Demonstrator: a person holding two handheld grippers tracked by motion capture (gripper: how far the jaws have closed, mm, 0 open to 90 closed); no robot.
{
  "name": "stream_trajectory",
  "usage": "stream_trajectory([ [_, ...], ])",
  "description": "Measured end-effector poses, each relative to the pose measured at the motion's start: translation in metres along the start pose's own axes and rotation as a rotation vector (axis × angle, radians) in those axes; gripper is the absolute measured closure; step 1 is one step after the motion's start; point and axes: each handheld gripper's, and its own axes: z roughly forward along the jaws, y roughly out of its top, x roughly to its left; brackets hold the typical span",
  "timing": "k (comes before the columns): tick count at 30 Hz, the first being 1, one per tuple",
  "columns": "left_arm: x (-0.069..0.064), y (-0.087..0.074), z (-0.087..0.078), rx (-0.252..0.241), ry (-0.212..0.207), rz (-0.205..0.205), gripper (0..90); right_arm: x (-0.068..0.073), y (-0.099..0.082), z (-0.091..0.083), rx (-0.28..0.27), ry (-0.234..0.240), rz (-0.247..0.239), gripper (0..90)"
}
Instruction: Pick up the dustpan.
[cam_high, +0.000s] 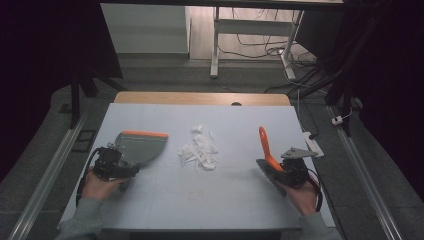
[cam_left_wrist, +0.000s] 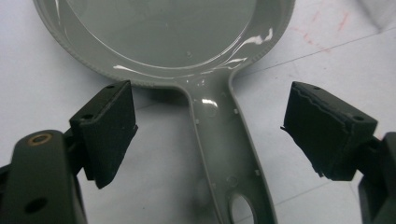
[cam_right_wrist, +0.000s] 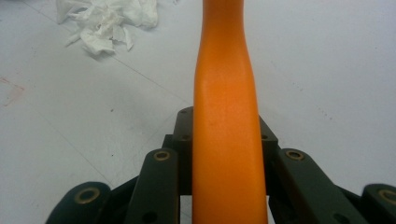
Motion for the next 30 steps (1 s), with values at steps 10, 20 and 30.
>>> stream_trajectory([
  [10, 0.0, -0.002, 0.013, 0.034, 0.02, -0.013, 21.8, 0.0, -0.001, 0.002, 0.01, 0.0, -0.003, 71.0],
  [20, 0.003, -0.001, 0.022, 0.04, 0.03, -0.045, 29.2, 0.0, -0.001, 0.003, 0.018, -0.004, -0.001, 70.9],
  [30, 0.005, 0.001, 0.026, 0.026, 0.039, -0.07, 43.7, -0.001, -0.002, 0.004, 0.028, -0.008, 0.01, 70.9],
])
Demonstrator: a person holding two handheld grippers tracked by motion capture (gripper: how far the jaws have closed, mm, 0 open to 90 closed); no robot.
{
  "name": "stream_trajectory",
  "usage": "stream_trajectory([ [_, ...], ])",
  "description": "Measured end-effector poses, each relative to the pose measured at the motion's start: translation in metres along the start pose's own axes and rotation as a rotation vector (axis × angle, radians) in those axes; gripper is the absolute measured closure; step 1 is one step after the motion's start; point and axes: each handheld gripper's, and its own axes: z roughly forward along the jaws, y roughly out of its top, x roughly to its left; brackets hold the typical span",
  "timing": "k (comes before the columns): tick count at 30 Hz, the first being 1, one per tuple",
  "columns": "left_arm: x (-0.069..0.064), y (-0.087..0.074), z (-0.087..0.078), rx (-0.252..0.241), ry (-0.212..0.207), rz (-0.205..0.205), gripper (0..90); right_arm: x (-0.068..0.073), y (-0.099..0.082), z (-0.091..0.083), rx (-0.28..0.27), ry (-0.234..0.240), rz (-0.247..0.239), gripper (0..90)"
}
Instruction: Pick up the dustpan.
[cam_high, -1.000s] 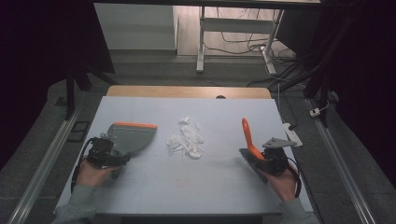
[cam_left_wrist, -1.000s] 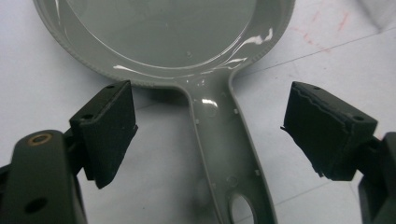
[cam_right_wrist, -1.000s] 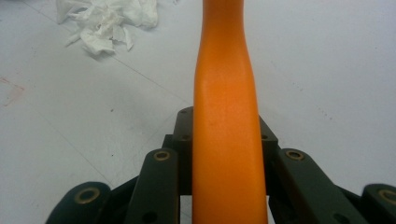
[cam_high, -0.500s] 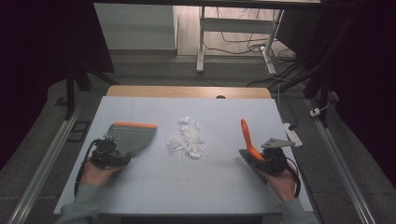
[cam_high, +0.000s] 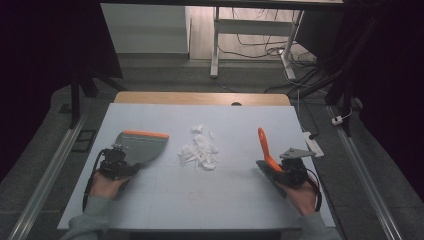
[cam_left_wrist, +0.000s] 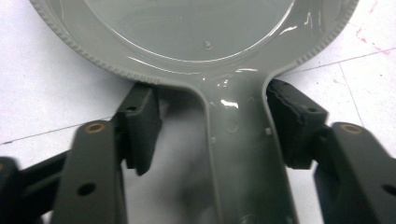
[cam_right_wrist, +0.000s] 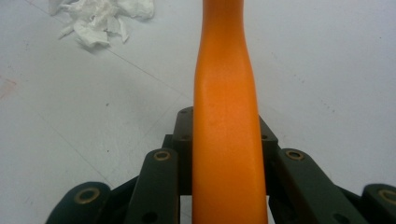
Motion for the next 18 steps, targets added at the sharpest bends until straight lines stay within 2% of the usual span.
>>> stream_trajectory([
  [1, 0.0004, 0.0001, 0.0002, 0.0, -0.002, -0.003, 43.7, 0.0, 0.0, 0.0, 0.0, 0.0, 0.0, 70.9],
  [2, 0.0009, 0.0, 0.0002, 0.001, -0.002, -0.006, 49.4, -0.0002, -0.0002, 0.0001, 0.001, 0.0, 0.001, 70.9],
  [6, 0.0032, -0.0003, -0.0004, 0.0, -0.01, -0.013, 60.5, -0.0003, -0.0003, 0.0004, 0.003, 0.001, 0.001, 70.9],
  [18, 0.0069, -0.002, -0.0044, -0.029, -0.007, -0.007, 61.6, -0.0005, -0.0008, 0.0008, 0.005, 0.0, -0.002, 71.0],
])
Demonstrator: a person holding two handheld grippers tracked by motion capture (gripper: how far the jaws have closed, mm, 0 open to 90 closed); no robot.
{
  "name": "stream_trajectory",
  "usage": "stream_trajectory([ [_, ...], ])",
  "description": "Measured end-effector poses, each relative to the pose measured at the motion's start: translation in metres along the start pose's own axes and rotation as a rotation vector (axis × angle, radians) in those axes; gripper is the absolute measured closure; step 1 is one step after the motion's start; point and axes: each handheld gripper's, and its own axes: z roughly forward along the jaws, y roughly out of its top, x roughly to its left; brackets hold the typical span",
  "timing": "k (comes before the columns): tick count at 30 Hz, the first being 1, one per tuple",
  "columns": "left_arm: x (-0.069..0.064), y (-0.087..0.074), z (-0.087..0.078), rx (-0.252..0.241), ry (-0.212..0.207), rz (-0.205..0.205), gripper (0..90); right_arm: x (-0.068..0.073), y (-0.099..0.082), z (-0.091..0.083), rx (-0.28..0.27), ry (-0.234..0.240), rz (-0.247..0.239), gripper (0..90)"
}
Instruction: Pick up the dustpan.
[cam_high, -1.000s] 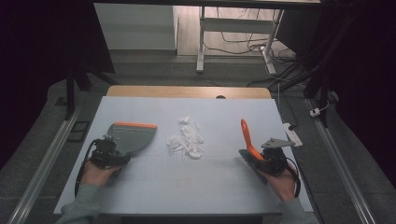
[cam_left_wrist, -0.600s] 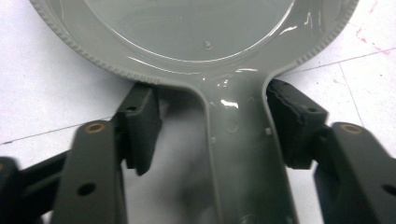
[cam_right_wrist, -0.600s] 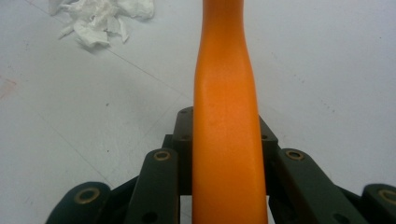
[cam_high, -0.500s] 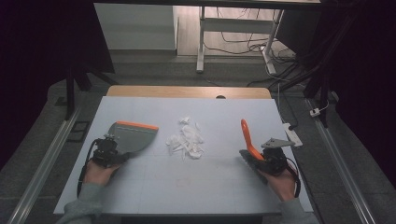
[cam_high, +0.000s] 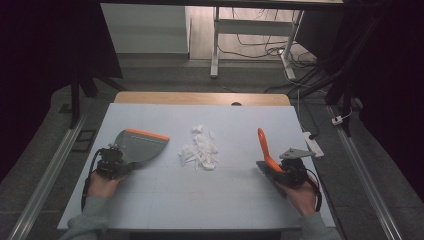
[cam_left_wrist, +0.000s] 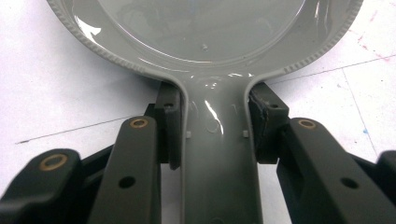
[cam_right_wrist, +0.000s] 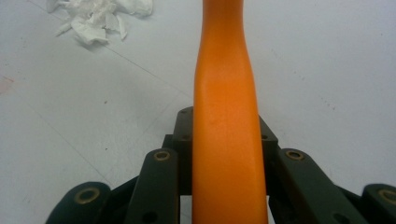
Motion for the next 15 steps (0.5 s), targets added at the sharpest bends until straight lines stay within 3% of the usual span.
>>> stream_trajectory([
  [7, 0.002, -0.002, -0.007, -0.036, -0.001, 0.015, 61.7, 0.0, 0.0, -0.001, -0.004, 0.001, 0.002, 71.0],
  [15, 0.003, -0.003, -0.017, -0.084, -0.019, 0.07, 61.7, -0.001, 0.001, -0.005, -0.025, -0.002, 0.005, 71.0],
])
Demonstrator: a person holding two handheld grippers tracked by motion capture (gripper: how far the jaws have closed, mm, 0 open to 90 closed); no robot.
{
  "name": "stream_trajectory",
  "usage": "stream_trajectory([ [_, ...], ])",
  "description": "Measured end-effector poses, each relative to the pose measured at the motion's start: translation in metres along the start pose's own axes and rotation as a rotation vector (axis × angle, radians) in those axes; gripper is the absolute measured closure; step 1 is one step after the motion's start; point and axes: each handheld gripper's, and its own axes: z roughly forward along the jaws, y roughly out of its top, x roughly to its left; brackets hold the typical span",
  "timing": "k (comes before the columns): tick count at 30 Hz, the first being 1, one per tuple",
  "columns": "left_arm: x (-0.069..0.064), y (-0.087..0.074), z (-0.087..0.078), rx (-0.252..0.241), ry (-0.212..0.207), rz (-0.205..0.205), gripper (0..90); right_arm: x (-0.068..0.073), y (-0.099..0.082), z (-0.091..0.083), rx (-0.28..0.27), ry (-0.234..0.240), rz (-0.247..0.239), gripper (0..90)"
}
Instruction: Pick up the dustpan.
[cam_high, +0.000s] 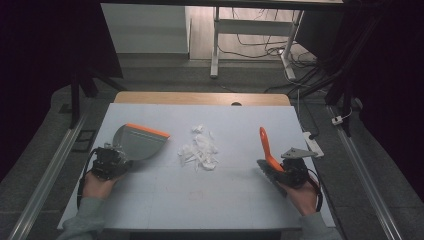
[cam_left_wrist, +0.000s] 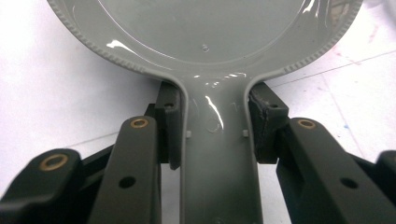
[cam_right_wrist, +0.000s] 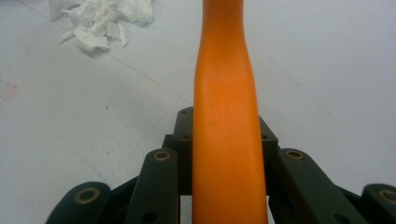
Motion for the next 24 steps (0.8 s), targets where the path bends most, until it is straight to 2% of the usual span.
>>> stream_trajectory([
  [8, 0.005, -0.001, -0.01, -0.039, -0.029, 0.029, 61.8, 0.0, 0.001, -0.003, -0.016, -0.001, 0.002, 71.0],
  [13, 0.006, -0.001, -0.016, -0.061, -0.045, 0.07, 61.8, 0.0, 0.002, -0.004, -0.023, -0.001, 0.0, 71.0],
  [24, 0.008, -0.003, -0.026, -0.081, -0.088, 0.116, 61.8, 0.0, 0.003, -0.007, -0.042, -0.006, -0.001, 71.0],
])
